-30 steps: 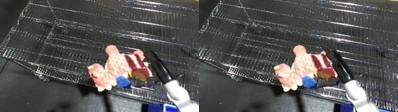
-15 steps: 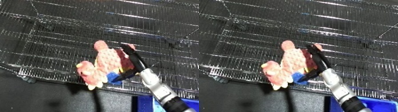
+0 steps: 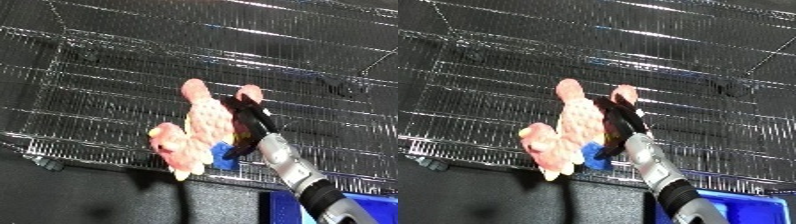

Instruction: Pick up the object and place it into the box

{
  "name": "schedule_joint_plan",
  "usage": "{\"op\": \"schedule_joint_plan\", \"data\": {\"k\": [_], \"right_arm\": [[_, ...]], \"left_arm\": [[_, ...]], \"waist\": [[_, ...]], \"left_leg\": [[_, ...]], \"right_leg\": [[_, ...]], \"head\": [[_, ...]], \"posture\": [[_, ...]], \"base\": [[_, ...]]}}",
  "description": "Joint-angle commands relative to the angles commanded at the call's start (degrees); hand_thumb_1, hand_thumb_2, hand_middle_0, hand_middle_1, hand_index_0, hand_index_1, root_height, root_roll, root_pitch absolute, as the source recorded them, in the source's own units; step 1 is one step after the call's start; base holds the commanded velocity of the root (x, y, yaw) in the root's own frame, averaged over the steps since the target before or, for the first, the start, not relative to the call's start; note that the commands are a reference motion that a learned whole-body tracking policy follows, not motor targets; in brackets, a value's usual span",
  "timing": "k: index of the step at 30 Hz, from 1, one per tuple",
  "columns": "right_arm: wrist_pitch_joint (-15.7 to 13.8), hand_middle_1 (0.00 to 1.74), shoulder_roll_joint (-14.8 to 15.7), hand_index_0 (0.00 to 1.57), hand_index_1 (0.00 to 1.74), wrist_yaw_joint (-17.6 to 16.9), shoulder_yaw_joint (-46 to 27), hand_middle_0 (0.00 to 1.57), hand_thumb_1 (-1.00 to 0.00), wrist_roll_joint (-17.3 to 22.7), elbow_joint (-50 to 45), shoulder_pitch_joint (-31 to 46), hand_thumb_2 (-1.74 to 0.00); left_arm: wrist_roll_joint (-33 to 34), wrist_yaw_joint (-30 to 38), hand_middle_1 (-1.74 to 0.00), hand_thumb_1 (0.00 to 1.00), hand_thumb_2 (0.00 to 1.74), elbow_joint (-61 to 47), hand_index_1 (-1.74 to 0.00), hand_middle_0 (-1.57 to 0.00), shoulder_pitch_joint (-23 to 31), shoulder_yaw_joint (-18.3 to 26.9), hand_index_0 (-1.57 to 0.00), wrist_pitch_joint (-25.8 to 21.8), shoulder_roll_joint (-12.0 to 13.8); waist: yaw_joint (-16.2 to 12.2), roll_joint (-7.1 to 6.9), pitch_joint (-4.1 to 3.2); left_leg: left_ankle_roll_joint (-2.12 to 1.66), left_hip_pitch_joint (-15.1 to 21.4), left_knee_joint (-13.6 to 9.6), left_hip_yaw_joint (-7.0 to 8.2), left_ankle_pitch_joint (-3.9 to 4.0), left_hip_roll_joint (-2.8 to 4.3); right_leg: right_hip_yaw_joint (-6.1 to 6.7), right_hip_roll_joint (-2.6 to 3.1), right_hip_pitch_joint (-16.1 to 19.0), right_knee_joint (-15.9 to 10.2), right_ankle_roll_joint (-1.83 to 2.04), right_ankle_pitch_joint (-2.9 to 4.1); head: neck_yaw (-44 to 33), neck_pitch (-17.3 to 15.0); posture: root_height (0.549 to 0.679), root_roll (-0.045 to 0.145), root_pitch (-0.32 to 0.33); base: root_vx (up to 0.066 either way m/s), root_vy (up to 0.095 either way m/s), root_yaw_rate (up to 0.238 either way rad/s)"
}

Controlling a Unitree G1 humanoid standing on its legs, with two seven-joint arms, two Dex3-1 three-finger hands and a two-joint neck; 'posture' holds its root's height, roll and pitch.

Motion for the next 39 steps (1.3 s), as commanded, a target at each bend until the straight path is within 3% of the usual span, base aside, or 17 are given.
{"op": "schedule_joint_plan", "data": {"k": [12,18,24,30,35,39], "right_arm": [[-0.1,1.74,1.8,1.57,1.74,-1.1,-0.3,1.57,-1.00,-0.6,-2.1,-0.5,-1.74],[0.2,1.74,0.1,1.57,1.74,-1.6,-1.9,1.57,-1.00,0.6,-4.2,0.3,-1.74],[0.0,1.74,-2.3,1.57,1.74,-1.7,-3.1,1.57,-1.00,1.1,-8.1,1.2,-1.74],[-0.6,1.74,-5.5,1.57,1.74,-2.6,-6.1,1.57,-1.00,1.2,-15.2,3.8,-1.74],[-1.3,1.74,-8.1,1.57,1.74,-3.6,-11.0,1.57,-1.00,1.6,-23.7,9.3,-1.74],[-1.9,1.74,-9.6,1.57,1.74,-4.3,-16.3,1.57,-1.00,2.5,-30.4,14.9,-1.74]], "left_arm": [[0.8,0.9,-1.74,1.00,1.74,1.0,-1.74,-1.57,-1.4,0.9,-1.57,0.0,-0.8],[-0.6,0.4,-1.74,1.00,1.74,2.1,-1.74,-1.57,-1.8,1.1,-1.57,0.2,-0.7],[-0.7,-0.7,-1.74,1.00,1.74,3.1,-1.74,-1.57,-2.5,1.1,-1.57,0.6,-0.6],[-0.6,-1.6,-1.74,1.00,1.74,4.4,-1.74,-1.57,-3.6,0.9,-1.57,1.3,-0.8],[-0.1,-2.3,-1.74,1.00,1.74,5.0,-1.74,-1.57,-3.9,1.0,-1.57,1.9,-1.0],[0.5,-2.7,-1.74,1.00,1.74,5.0,-1.74,-1.57,-3.7,1.7,-1.57,2.3,-1.4]], "waist": [[-1.8,-0.95,0.00],[-2.2,-1.18,0.00],[-2.7,-1.10,0.00],[-4.1,-1.28,-0.06],[-6.0,-1.35,-1.27],[-8.0,-1.34,-2.33]], "left_leg": [[-0.12,2.1,-1.7,1.06,-0.20,0.72],[-0.26,3.3,-2.2,1.42,-0.15,0.81],[-0.30,4.7,-2.4,1.64,-0.06,0.80],[-0.13,8.0,-4.6,2.58,0.17,0.99],[-0.02,10.6,-7.2,3.65,0.50,0.99],[0.08,12.2,-7.9,4.51,0.22,1.03]], "right_leg": [[0.15,0.21,1.7,-1.7,-0.08,-0.61],[0.24,0.06,2.5,-1.7,-0.05,-0.99],[0.52,-0.22,3.5,-1.6,-0.02,-0.90],[0.58,-0.52,6.4,-3.7,-0.09,-0.67],[0.66,-0.86,8.9,-6.5,-0.03,-0.26],[1.12,-0.84,10.2,-7.6,0.00,-0.11]], "head": [[-3.0,0.9],[-2.5,0.9],[-1.2,0.8],[-0.2,1.3],[0.6,2.8],[1.5,3.3]], "posture": [[0.617,0.027,-0.071],[0.617,0.029,-0.081],[0.617,0.033,-0.101],[0.622,0.038,-0.123],[0.627,0.041,-0.130],[0.629,0.044,-0.139]], "base": [[0.001,0.013,-0.054],[-0.008,-0.008,-0.021],[-0.010,-0.015,-0.033],[0.002,-0.015,-0.046],[0.020,-0.004,-0.048],[0.024,0.008,-0.114]]}}
